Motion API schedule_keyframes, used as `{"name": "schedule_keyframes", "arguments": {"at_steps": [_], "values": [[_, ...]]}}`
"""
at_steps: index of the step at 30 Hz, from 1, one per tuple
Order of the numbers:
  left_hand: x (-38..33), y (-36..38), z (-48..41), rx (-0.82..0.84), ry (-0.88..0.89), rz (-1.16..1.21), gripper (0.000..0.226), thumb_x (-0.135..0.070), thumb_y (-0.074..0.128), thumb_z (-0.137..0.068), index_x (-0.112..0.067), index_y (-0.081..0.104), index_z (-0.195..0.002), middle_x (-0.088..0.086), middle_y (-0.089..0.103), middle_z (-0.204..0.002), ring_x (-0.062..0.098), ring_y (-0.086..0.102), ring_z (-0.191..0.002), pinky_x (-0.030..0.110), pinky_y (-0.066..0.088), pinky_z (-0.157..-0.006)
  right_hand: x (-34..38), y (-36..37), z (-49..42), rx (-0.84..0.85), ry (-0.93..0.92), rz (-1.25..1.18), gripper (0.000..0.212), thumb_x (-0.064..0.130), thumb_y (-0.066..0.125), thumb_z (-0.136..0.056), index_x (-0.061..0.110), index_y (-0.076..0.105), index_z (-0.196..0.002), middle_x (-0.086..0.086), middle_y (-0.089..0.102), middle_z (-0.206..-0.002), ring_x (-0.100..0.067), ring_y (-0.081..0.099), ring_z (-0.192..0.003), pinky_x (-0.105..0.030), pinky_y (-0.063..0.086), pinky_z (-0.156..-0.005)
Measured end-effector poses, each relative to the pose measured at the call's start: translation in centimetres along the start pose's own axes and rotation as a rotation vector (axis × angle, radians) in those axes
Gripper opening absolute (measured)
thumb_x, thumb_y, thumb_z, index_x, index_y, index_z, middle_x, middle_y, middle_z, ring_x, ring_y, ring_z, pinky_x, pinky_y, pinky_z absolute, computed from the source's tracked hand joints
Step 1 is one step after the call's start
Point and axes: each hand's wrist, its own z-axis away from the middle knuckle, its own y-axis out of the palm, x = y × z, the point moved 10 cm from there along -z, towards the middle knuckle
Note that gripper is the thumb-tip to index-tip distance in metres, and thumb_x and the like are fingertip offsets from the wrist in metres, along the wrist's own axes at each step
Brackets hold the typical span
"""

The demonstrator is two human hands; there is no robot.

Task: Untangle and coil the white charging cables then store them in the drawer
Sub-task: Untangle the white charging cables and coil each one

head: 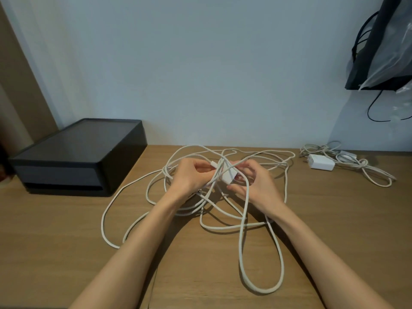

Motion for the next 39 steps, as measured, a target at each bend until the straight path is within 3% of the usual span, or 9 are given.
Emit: {"name": "schedule_keyframes", "arguments": {"at_steps": [3,7,10,13,18,21,25,31,39], "values": [[-0.6,-1.7,0.0,-0.136,0.114,-0.147,0.027,-0.023,0.076,-0.077,-0.013,0.073,-0.102,-0.002,0.072,-0.092,0.000,0.064,-0.078,0.024,0.055,-0.075,0.0,-1.0,0.2,-0.093,0.015,-0.048,0.027,-0.003,0.065,-0.084,0.015,0.055,-0.102,0.008,0.070,-0.106,-0.005,0.065,-0.101,-0.026,0.055,-0.085],[-1.7,-2.9,0.6,-0.244,0.235,-0.240,0.034,-0.025,0.076,-0.077,-0.012,0.071,-0.108,-0.002,0.071,-0.097,-0.001,0.062,-0.076,0.023,0.056,-0.072,1.6,-2.7,0.5,-0.260,-0.055,-0.053,0.016,0.009,0.048,-0.096,0.023,0.055,-0.092,0.006,0.065,-0.100,-0.009,0.062,-0.098,-0.039,0.054,-0.088],[-2.6,-3.2,0.9,-0.278,0.307,-0.301,0.034,-0.024,0.074,-0.079,-0.013,0.070,-0.111,-0.001,0.072,-0.094,0.000,0.062,-0.069,0.018,0.055,-0.064,2.8,-0.2,0.3,-0.036,-0.124,-0.021,0.019,0.045,0.049,-0.089,0.036,0.064,-0.098,0.010,0.054,-0.116,-0.008,0.046,-0.117,-0.029,0.043,-0.095],[-3.5,-3.3,1.1,-0.282,0.367,-0.389,0.030,-0.022,0.071,-0.082,-0.014,0.070,-0.111,0.001,0.073,-0.087,0.004,0.063,-0.065,0.020,0.053,-0.064,2.4,1.6,0.4,0.103,-0.132,0.121,0.028,0.058,0.056,-0.078,0.049,0.063,-0.104,0.021,0.041,-0.127,-0.003,0.030,-0.128,-0.026,0.032,-0.100],[-4.5,-3.3,1.9,-0.260,0.491,-0.467,0.026,-0.019,0.068,-0.086,-0.016,0.070,-0.111,-0.001,0.071,-0.083,0.007,0.062,-0.067,0.026,0.053,-0.068,2.5,0.8,0.6,-0.032,-0.232,0.410,0.031,0.049,0.069,-0.076,0.048,0.057,-0.105,0.016,0.036,-0.125,-0.005,0.028,-0.118,-0.039,0.035,-0.101],[-5.1,-3.0,2.1,-0.241,0.590,-0.560,0.020,-0.016,0.067,-0.086,-0.015,0.071,-0.105,-0.004,0.069,-0.082,0.011,0.061,-0.068,0.035,0.054,-0.067,3.4,1.0,0.8,-0.089,-0.340,0.553,0.045,0.040,0.068,-0.076,0.042,0.052,-0.118,0.006,0.035,-0.130,-0.008,0.027,-0.111,-0.037,0.036,-0.095],[-5.4,-2.4,2.0,-0.224,0.670,-0.609,0.022,-0.017,0.066,-0.086,-0.016,0.070,-0.108,-0.005,0.067,-0.083,0.012,0.057,-0.073,0.037,0.052,-0.067,3.6,2.1,0.9,-0.025,-0.419,0.710,0.055,0.031,0.061,-0.086,0.048,0.041,-0.133,0.011,0.026,-0.147,-0.006,0.023,-0.107,-0.030,0.031,-0.088],[-4.9,-1.3,1.3,-0.130,0.702,-0.641,0.020,-0.018,0.064,-0.088,-0.018,0.069,-0.107,-0.008,0.068,-0.094,0.016,0.055,-0.086,0.038,0.049,-0.072,3.9,2.9,1.1,0.020,-0.444,0.805,0.058,0.025,0.055,-0.085,0.052,0.036,-0.133,0.009,0.023,-0.147,-0.010,0.025,-0.111,-0.032,0.030,-0.093],[-5.2,-0.8,1.7,-0.098,0.720,-0.678,0.018,-0.016,0.063,-0.087,-0.020,0.068,-0.104,-0.010,0.067,-0.094,0.015,0.052,-0.084,0.037,0.048,-0.067,3.8,2.9,0.9,-0.005,-0.411,0.852,0.056,0.025,0.056,-0.084,0.048,0.037,-0.132,0.002,0.028,-0.142,-0.016,0.030,-0.114,-0.035,0.033,-0.093]]}}
